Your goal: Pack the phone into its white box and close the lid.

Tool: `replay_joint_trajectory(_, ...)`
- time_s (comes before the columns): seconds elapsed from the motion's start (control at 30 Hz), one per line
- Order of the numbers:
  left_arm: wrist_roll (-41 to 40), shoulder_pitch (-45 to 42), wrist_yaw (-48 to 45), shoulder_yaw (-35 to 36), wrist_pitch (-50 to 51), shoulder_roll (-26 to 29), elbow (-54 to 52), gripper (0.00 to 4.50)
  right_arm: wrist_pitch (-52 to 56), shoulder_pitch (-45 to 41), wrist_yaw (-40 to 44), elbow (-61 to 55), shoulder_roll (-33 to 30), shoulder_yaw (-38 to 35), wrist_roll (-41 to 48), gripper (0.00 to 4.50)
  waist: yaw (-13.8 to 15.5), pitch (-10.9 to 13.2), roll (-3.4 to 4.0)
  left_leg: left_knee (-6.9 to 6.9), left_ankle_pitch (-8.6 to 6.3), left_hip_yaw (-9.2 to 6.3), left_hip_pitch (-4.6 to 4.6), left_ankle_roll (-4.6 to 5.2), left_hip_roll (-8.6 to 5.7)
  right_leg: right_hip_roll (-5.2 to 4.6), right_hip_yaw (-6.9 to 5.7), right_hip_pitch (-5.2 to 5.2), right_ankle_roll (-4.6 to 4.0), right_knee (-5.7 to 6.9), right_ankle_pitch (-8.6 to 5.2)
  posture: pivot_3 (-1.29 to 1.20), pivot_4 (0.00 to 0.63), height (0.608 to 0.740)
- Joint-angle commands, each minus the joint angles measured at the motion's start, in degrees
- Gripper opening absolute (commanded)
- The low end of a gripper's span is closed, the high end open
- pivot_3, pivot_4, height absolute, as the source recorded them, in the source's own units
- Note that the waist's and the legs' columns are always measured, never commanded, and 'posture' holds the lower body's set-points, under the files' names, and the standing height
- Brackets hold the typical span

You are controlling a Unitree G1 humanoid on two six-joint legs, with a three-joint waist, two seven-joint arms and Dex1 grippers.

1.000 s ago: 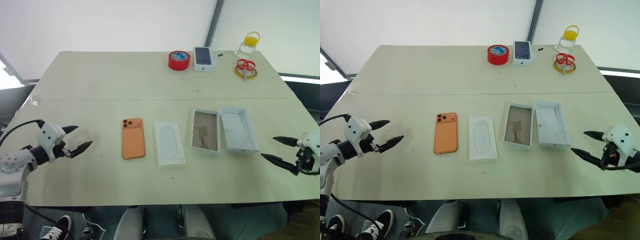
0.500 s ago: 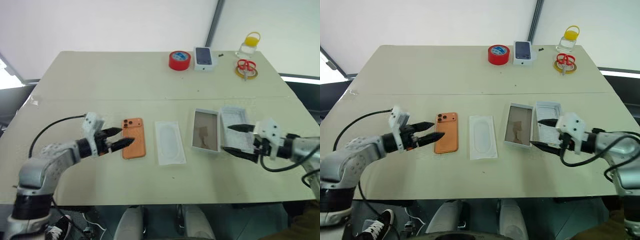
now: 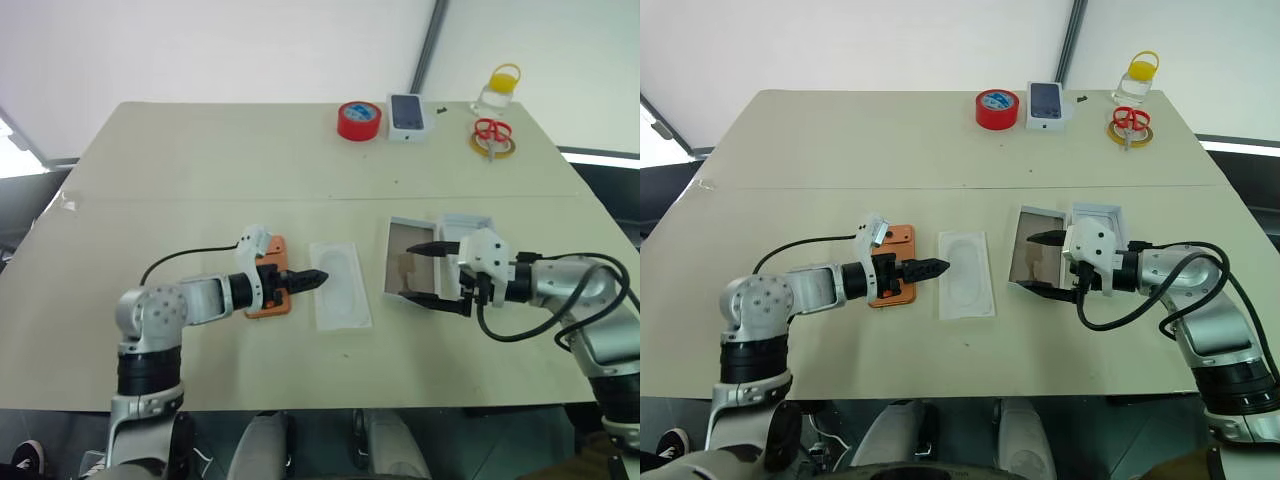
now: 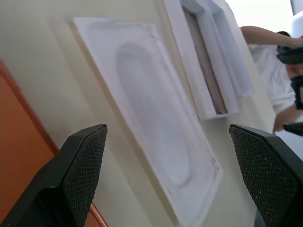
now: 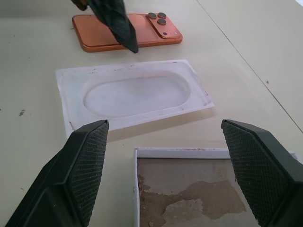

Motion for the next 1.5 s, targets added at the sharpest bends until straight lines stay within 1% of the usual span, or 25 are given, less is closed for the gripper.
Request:
replay_joint_trajectory(0.03, 0.48, -2.73, 2.73, 1.39, 3.43, -2.09, 2.16, 4.34, -1.86, -0.23, -0.29, 0.65, 0.06, -1.03, -0.59, 3.97, 0.05, 0.0, 0.0, 0.0, 0.0, 0.0, 0.01, 0.0, -0.01, 0.0, 0.0, 0.0, 0.0, 0.02, 0.0, 0.0, 0.15, 0.739)
replay_joint_trajectory(0.17, 2.36, -4.88, 4.84, 0.19, 4.94, -5.07, 3.85, 4.34, -2.67, -0.63, -0.74, 0.94, 0.59, -0.6, -1.44, 3.97, 0.09, 0.0, 0.0, 0.0, 0.0, 0.0, 0.03, -0.01, -0.02, -0.02, 0.01, 0.02, -0.02, 0.05, -0.01, 0.0, 0.15, 0.739)
replay_joint_trajectory(0.27, 3.5, -5.95, 6.99, 1.77, 5.47, -8.46, 5.53, 4.34, -2.56, -0.71, -1.12, 0.64, 0.92, -0.75, -1.35, 3.97, 0.09, 0.0, 0.0, 0.0, 0.01, 0.0, 0.04, -0.01, -0.03, -0.02, 0.02, 0.02, -0.01, 0.06, -0.01, 0.0, 0.15, 0.739)
replay_joint_trajectory(0.3, 3.88, -6.47, 8.31, 3.46, 6.0, -10.19, 6.74, 4.34, -2.72, -0.66, -1.25, 0.62, 0.92, -0.8, -1.44, 3.97, 0.19, 0.0, 0.0, 0.0, 0.01, -0.01, 0.04, -0.01, -0.03, -0.02, 0.02, 0.02, -0.01, 0.06, -0.01, 0.0, 0.15, 0.739)
replay_joint_trajectory(0.5, 6.09, -6.58, 9.55, 3.98, 8.67, -12.58, 7.27, 4.34, -3.48, 0.12, -1.85, 0.96, 0.69, -1.43, -1.83, 3.97, 0.2, -0.01, -0.01, 0.01, 0.01, -0.03, 0.07, -0.03, -0.09, -0.06, 0.02, 0.09, -0.02, 0.04, -0.02, 0.0, 0.15, 0.739)
replay_joint_trajectory(0.53, 6.44, -6.66, 9.63, 4.07, 8.69, -12.85, 7.35, 4.11, -3.55, 0.03, -2.0, 1.05, 0.76, -1.49, -1.89, 4.01, 0.2, -0.01, 0.0, 0.01, 0.01, -0.03, 0.08, -0.03, -0.09, -0.06, 0.02, 0.09, -0.01, 0.04, -0.02, 0.0, 0.15, 0.739)
replay_joint_trajectory(0.6, 7.24, -6.61, 9.53, 3.64, 8.66, -12.92, 7.44, 3.5, -3.56, -0.3, -2.26, 1.26, 0.95, -1.51, -1.99, 4.03, 0.19, -0.01, 0.0, 0.0, 0.01, -0.03, 0.1, -0.03, -0.09, -0.06, 0.02, 0.11, -0.01, 0.04, -0.02, 0.0, 0.15, 0.739)
replay_joint_trajectory(0.67, 7.97, -6.47, 9.3, 3.07, 8.71, -12.69, 7.25, 2.55, -3.68, -0.34, -2.4, 1.23, 1.0, -1.49, -2.1, 4.03, 0.18, -0.01, -0.01, 0.0, 0.01, -0.03, 0.1, -0.03, -0.09, -0.06, 0.02, 0.11, -0.02, 0.04, -0.03, 0.0, 0.15, 0.739)
replay_joint_trajectory(0.8, 9.03, -6.04, 8.89, 2.65, 9.71, -12.74, 6.19, 0.41, -4.21, -0.15, -2.49, 1.49, 0.89, -1.51, -2.37, 4.03, 0.12, -0.01, -0.01, 0.0, 0.01, -0.03, 0.1, -0.03, -0.09, -0.06, 0.02, 0.11, -0.01, 0.04, -0.03, 0.0, 0.15, 0.739)
replay_joint_trajectory(0.83, 9.26, -5.94, 8.8, 2.83, 10.0, -12.83, 5.98, 0.03, -4.19, -0.11, -2.58, 1.44, 1.0, -1.5, -2.29, 4.03, 0.15, -0.01, -0.01, 0.0, 0.01, -0.04, 0.1, -0.03, -0.09, -0.06, 0.02, 0.11, -0.01, 0.04, -0.03, 0.0, 0.15, 0.739)
replay_joint_trajectory(0.93, 9.85, -5.69, 8.44, 3.42, 10.17, -13.0, 5.57, 0.03, -3.9, -0.11, -2.64, 1.14, 1.48, -1.2, -1.75, 4.03, 0.09, -0.01, -0.01, 0.0, 0.01, -0.04, 0.11, -0.03, -0.08, -0.05, 0.01, 0.12, -0.02, 0.04, -0.03, 0.0, 0.15, 0.739)
replay_joint_trajectory(1.13, 9.7, -6.37, 6.91, 4.45, 10.57, -11.98, 3.89, 0.03, -3.8, 0.67, -1.4, 1.16, 2.58, 2.54, -3.07, 4.03, 0.06, -0.01, -0.01, -0.02, 0.01, -0.03, 0.14, -0.03, -0.06, -0.05, 0.02, 0.12, -0.01, 0.05, -0.03, 0.0, 0.15, 0.739)
replay_joint_trajectory(1.23, 8.48, -8.31, 5.79, 6.73, 10.64, -10.91, 3.19, 0.03, -3.72, -0.41, -1.44, 5.55, 1.82, 4.75, -6.4, 4.03, 0.06, 0.01, -0.04, -0.02, 0.01, -0.03, 0.14, -0.03, -0.07, -0.05, 0.02, 0.12, -0.02, 0.05, -0.03, 0.0, 0.15, 0.739)
replay_joint_trajectory(1.37, 8.03, -10.12, 5.36, 7.76, 10.73, -8.92, 3.19, 0.03, -3.54, -1.75, -0.84, 9.9, 1.14, 7.54, -10.42, 4.03, 0.06, 0.01, -0.04, -0.02, 0.01, -0.03, 0.13, -0.03, -0.07, -0.05, 0.02, 0.11, -0.02, 0.04, -0.04, 0.0, 0.15, 0.739)
replay_joint_trajectory(1.47, 8.74, -11.86, 4.58, 8.39, 10.1, -6.87, 3.17, 0.0, -2.07, -2.63, 0.95, 11.54, 0.58, 8.75, -11.19, 3.17, 0.03, 0.01, -0.04, -0.02, 0.02, -0.03, 0.13, -0.03, -0.07, -0.05, 0.02, 0.11, -0.02, 0.04, -0.03, 0.0, 0.15, 0.739)
replay_joint_trajectory(1.5, 8.77, -12.13, 4.21, 8.34, 9.68, -6.37, 3.27, 0.0, -2.13, -2.8, 1.65, 11.54, 0.54, 8.64, -10.76, 2.69, 0.03, 0.01, -0.04, -0.02, 0.02, -0.03, 0.13, -0.04, -0.07, -0.05, 0.02, 0.11, -0.02, 0.05, -0.03, 0.0, 0.15, 0.739)
